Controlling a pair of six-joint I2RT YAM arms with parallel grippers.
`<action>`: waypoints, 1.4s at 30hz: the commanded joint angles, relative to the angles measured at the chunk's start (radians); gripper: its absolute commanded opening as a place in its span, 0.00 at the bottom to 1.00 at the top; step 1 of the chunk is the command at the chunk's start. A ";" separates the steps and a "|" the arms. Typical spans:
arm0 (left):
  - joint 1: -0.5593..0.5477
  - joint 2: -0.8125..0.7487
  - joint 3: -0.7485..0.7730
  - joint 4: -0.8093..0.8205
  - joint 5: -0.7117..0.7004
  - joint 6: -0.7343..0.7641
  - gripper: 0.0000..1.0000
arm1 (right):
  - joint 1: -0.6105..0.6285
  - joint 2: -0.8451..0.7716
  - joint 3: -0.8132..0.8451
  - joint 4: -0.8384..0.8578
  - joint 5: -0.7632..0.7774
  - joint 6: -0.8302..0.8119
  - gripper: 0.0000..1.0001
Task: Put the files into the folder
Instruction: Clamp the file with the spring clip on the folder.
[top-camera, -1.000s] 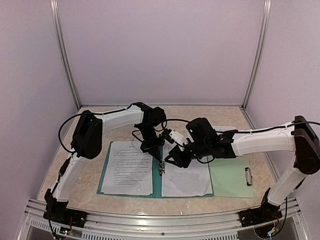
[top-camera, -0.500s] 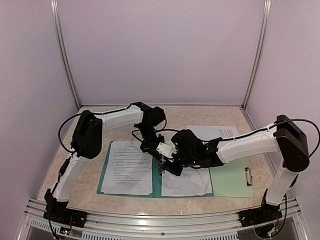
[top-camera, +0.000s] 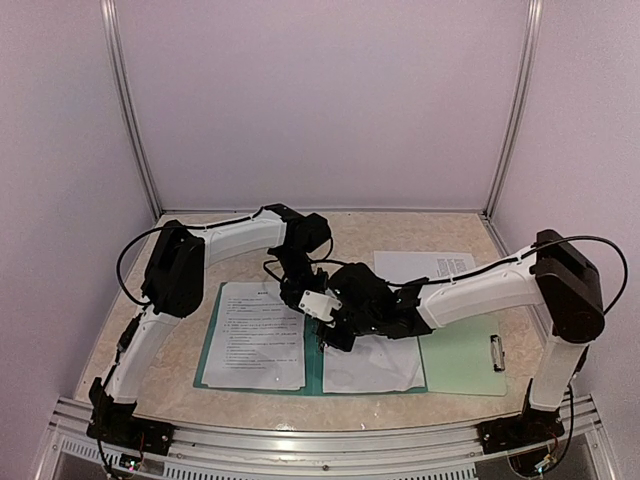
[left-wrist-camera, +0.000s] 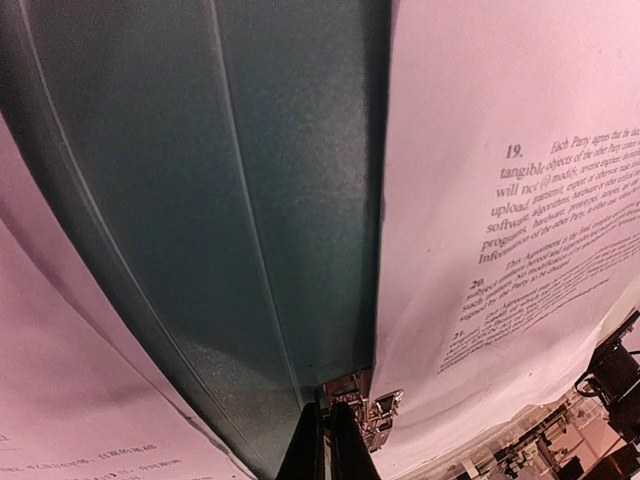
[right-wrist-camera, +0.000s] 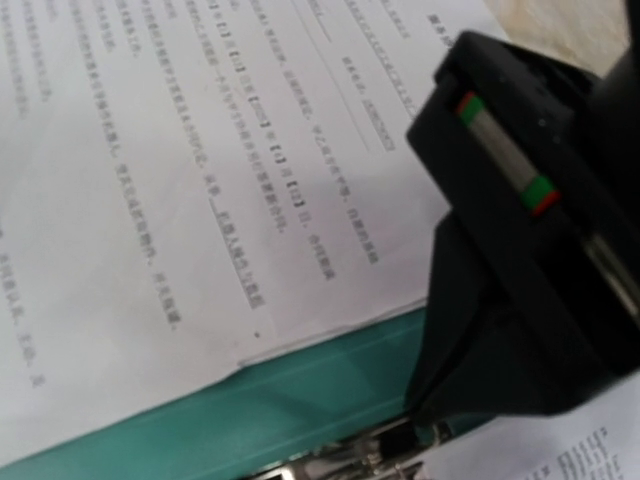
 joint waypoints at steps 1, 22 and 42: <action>0.010 0.019 -0.007 0.023 -0.009 0.021 0.00 | 0.018 0.026 0.033 0.001 0.021 -0.029 0.36; 0.010 0.022 -0.007 0.027 -0.001 0.021 0.00 | 0.033 0.059 0.063 -0.044 0.019 -0.063 0.18; 0.013 0.027 -0.008 0.022 -0.011 0.031 0.00 | 0.061 0.057 0.015 -0.044 0.043 -0.066 0.00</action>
